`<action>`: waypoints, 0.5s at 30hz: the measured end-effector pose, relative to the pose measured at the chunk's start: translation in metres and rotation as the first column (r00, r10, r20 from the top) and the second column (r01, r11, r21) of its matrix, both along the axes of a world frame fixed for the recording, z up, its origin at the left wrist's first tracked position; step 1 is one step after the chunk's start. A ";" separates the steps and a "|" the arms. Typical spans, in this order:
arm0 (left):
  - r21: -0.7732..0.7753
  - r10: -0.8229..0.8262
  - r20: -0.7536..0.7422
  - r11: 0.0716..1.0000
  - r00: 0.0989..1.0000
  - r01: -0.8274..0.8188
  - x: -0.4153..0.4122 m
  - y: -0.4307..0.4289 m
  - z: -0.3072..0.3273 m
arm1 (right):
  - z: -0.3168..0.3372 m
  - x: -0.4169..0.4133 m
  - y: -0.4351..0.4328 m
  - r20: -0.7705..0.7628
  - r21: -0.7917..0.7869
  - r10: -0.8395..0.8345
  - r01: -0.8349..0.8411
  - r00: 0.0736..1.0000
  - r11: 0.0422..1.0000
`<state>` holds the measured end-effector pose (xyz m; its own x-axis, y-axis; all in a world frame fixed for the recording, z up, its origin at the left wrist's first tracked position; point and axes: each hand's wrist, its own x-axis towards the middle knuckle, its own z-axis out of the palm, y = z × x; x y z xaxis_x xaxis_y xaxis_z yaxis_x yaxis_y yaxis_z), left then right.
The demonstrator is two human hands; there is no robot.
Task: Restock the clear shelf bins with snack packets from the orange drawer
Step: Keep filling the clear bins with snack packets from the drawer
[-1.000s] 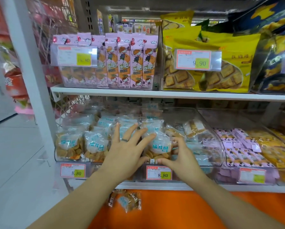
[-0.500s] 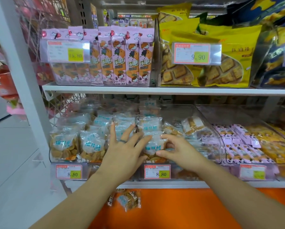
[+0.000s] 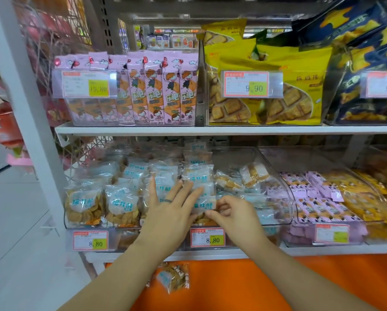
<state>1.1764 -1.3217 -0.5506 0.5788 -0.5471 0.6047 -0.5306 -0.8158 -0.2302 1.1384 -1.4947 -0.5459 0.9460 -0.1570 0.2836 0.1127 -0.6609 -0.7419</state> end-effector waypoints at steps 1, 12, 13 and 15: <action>0.005 -0.008 0.012 1.000 1.000 0.008 0.001 -0.001 -0.001 | -0.002 0.001 0.001 0.002 -0.033 0.002 -0.002 1.000 0.999; -0.004 0.007 -0.151 1.000 0.989 -0.008 -0.001 0.000 0.016 | 0.026 0.021 -0.054 0.034 -0.170 -0.107 0.111 0.994 0.979; -0.008 0.008 -0.160 1.000 0.987 -0.009 0.000 -0.001 0.016 | 0.026 0.027 -0.054 -0.014 -0.197 -0.102 0.098 0.995 0.976; -0.018 0.009 -0.162 1.000 0.987 -0.012 0.000 -0.003 0.017 | 0.022 0.039 -0.050 -0.090 -0.206 -0.091 0.071 0.992 0.976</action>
